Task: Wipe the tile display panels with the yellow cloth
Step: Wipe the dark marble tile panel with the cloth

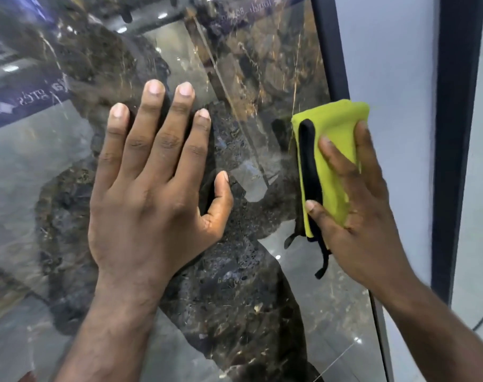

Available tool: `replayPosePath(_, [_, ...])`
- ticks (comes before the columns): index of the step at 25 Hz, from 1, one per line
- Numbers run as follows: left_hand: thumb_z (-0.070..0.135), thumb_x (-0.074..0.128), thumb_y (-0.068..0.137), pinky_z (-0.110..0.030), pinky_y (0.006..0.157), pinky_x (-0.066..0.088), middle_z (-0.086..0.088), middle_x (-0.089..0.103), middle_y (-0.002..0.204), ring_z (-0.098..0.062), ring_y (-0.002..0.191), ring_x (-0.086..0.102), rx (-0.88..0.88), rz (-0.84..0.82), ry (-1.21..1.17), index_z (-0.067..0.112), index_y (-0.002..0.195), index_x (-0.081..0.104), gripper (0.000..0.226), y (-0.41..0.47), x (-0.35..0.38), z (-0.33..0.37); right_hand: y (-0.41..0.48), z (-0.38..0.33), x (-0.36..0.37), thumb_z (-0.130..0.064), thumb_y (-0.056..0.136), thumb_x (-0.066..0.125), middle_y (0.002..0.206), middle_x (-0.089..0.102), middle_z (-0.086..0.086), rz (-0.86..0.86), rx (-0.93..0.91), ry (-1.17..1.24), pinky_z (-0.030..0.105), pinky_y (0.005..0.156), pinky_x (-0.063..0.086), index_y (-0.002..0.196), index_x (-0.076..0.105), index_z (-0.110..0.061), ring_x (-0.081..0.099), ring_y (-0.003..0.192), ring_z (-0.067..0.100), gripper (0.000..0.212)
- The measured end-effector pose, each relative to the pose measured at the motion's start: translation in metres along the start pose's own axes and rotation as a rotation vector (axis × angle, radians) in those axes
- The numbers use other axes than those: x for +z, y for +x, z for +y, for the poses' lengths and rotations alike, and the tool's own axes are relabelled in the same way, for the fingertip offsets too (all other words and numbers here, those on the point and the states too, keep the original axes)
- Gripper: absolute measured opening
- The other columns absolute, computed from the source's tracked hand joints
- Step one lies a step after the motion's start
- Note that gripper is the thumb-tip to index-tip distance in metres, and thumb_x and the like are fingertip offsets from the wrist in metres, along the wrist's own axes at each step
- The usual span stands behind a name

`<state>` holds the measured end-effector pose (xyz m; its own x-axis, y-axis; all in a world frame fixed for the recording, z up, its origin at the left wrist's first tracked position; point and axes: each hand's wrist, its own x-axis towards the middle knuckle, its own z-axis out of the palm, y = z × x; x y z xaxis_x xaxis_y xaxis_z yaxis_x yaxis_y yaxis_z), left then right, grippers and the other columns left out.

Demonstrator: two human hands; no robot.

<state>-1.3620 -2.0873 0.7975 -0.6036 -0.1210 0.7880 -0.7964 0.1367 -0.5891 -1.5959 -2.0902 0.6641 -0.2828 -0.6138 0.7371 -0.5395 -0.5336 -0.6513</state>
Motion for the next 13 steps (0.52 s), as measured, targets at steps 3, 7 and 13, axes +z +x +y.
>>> replayPosePath(3, [0.033, 0.057, 0.107, -0.059, 0.129, 0.032, -0.017, 0.046, 0.167, -0.038, 0.158, 0.040, -0.011, 0.003, -0.002, 0.002, 0.152, 0.059, 0.055, 0.000, 0.001, -0.001, -0.014, -0.016, 0.024, -0.005, 0.097, 0.071, 0.177, -0.012, -0.012, 0.100, 0.133, 0.074, 0.048, 0.131, 0.021, 0.167, 0.023, -0.041, -0.003, 0.163, 0.007, 0.091])
replayPosePath(7, [0.031, 0.057, 0.106, -0.057, 0.131, 0.028, -0.018, 0.045, 0.167, -0.038, 0.158, 0.039, -0.015, -0.009, -0.050, 0.002, 0.151, 0.060, 0.054, 0.003, -0.001, 0.000, -0.008, -0.044, 0.032, -0.007, 0.100, 0.069, 0.178, -0.014, -0.005, -0.025, -0.040, 0.010, 0.052, 0.133, 0.013, 0.168, 0.022, -0.036, -0.008, 0.164, 0.014, 0.087])
replayPosePath(13, [0.050, 0.062, 0.099, -0.065, 0.132, 0.002, -0.011, 0.015, 0.181, -0.037, 0.168, 0.010, -0.180, -0.170, -0.075, 0.031, 0.165, 0.046, 0.070, -0.027, -0.043, -0.029, -0.004, -0.047, 0.046, -0.014, 0.103, 0.062, 0.178, -0.015, -0.004, 0.228, 0.318, 0.101, 0.028, 0.132, 0.007, 0.169, 0.018, -0.039, -0.010, 0.156, -0.009, 0.084])
